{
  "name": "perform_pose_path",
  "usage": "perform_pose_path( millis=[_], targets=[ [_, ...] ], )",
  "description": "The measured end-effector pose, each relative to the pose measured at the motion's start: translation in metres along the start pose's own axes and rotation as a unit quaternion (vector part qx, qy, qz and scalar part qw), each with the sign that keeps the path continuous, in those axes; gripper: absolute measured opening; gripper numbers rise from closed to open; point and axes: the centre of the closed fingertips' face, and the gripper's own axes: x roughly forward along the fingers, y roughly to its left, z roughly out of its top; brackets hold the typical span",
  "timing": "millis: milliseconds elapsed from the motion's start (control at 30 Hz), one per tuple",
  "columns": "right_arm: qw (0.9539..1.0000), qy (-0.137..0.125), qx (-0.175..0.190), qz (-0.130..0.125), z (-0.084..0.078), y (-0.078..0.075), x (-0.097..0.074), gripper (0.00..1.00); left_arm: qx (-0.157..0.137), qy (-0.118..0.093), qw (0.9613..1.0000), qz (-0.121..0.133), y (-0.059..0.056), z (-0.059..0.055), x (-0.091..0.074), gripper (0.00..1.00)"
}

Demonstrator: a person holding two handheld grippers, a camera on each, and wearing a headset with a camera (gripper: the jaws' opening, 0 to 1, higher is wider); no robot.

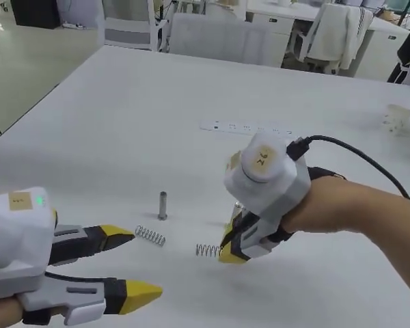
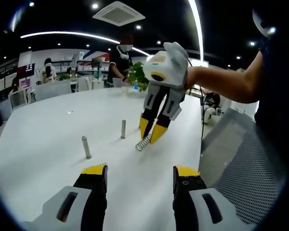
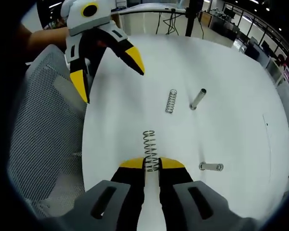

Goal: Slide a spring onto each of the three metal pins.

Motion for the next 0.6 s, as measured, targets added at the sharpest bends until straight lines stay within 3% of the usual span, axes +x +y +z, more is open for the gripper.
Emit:
perform_pose_path(
  millis=[600],
  targets=[
    [0.9983, -0.009, -0.053, 0.023, 0.029, 0.025, -0.002, 0.08, 0.016, -0.003, 0.9997, -0.019, -0.01, 0.007, 0.008, 0.43]
  ],
)
